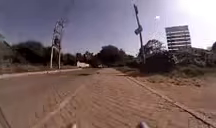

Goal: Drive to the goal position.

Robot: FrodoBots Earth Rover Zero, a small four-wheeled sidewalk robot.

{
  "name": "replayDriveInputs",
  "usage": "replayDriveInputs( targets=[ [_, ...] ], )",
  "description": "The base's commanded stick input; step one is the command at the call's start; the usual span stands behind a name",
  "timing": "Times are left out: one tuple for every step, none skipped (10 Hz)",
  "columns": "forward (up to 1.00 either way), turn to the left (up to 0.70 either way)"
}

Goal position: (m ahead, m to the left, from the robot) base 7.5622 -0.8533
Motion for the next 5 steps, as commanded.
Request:
replayDriveInputs(
  targets=[
    [1.0, 0.0],
    [1.0, 0.0],
    [1.0, 0.0],
    [1.0, 0.0],
    [1.0, 0.0]
  ],
)
